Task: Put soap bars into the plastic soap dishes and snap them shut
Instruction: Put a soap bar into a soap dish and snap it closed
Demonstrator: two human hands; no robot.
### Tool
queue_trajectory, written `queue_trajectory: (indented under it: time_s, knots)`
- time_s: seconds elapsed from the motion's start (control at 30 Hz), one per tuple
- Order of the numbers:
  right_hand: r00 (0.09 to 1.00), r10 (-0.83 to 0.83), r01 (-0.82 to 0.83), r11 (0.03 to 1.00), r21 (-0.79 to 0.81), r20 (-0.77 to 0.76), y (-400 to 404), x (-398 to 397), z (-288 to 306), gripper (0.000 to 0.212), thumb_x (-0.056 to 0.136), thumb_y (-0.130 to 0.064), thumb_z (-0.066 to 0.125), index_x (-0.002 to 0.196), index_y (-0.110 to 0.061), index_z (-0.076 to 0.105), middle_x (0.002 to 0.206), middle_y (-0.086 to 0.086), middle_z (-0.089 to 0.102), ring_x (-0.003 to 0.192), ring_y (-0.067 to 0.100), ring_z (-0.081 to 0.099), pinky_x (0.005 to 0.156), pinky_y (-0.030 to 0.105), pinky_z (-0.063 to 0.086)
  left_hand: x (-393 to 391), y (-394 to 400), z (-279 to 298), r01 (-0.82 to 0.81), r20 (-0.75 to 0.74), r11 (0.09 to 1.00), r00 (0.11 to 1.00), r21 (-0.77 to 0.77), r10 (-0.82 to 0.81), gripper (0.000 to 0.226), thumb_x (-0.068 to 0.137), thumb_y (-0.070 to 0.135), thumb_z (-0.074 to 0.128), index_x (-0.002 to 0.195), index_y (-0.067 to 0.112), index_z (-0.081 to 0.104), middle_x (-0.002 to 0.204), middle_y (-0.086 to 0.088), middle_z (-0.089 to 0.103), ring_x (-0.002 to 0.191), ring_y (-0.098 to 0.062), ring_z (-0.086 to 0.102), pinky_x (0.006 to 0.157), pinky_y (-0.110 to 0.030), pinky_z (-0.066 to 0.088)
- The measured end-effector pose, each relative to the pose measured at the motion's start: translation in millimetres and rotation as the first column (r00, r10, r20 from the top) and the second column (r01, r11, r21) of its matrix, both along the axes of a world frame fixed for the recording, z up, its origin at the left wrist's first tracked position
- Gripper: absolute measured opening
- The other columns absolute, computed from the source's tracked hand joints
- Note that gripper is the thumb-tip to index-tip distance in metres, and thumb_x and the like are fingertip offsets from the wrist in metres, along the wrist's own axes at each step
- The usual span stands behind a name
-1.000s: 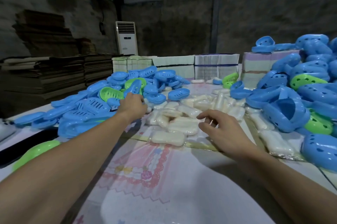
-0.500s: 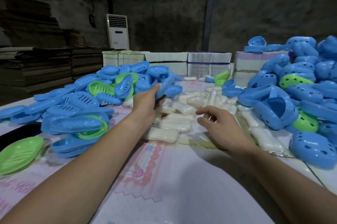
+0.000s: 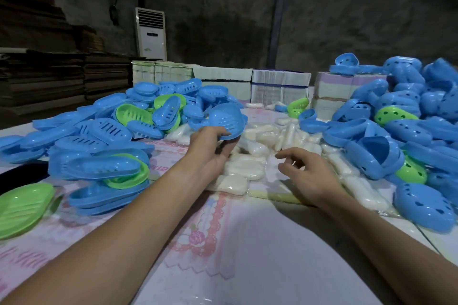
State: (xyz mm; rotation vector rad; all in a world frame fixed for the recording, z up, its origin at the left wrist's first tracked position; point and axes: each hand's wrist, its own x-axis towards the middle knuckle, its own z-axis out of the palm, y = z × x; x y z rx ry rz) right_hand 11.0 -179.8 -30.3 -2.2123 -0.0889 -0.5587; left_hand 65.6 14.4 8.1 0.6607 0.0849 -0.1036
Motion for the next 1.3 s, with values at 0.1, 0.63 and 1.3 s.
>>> queue_trajectory:
  time_s: [0.1, 0.63, 1.3]
  knots:
    - [1.000, -0.023, 0.023, 0.999, -0.047, -0.001, 3.3, -1.7, -0.2, 0.019, 0.088, -0.015, 0.064, 0.093, -0.032, 0.069, 0.073, -0.009, 0.060, 0.065, 0.002, 0.053, 0.060, 0.006, 0.040, -6.7, 1.5, 2.0, 0.091, -0.017, 0.988, 0.995, -0.126, -0.094, 0.027, 0.088, -0.015, 0.045, 0.106, -0.004, 0.061, 0.109, -0.020, 0.062, 0.097, -0.030, 0.064, 0.067, -0.033, 0.062]
    - [0.970, -0.244, 0.184, 0.751, -0.635, -0.008, 48.1, 74.2, -3.2, 0.045, 0.092, -0.050, 0.049, 0.133, -0.033, 0.053, 0.131, 0.006, 0.056, 0.119, 0.034, 0.039, 0.096, 0.043, 0.038, -3.9, 3.5, 6.9, 0.134, 0.058, 0.978, 0.990, -0.160, -0.126, 0.075, 0.077, -0.016, 0.023, 0.137, 0.024, 0.044, 0.129, -0.025, 0.054, 0.105, -0.045, 0.058, 0.077, -0.046, 0.060]
    - [0.938, -0.103, 0.242, 0.879, 0.412, -0.331, 32.9, 36.7, 39.0, 0.017, 0.081, -0.037, 0.063, 0.082, -0.019, 0.063, 0.073, 0.001, 0.054, 0.069, 0.019, 0.047, 0.060, 0.029, 0.035, -5.0, -2.8, 3.8, 0.195, 0.031, 0.981, 0.980, -0.013, -0.195, 0.027, 0.097, 0.036, 0.054, 0.101, 0.010, 0.062, 0.100, -0.015, 0.058, 0.086, -0.029, 0.054, 0.081, -0.037, 0.050]
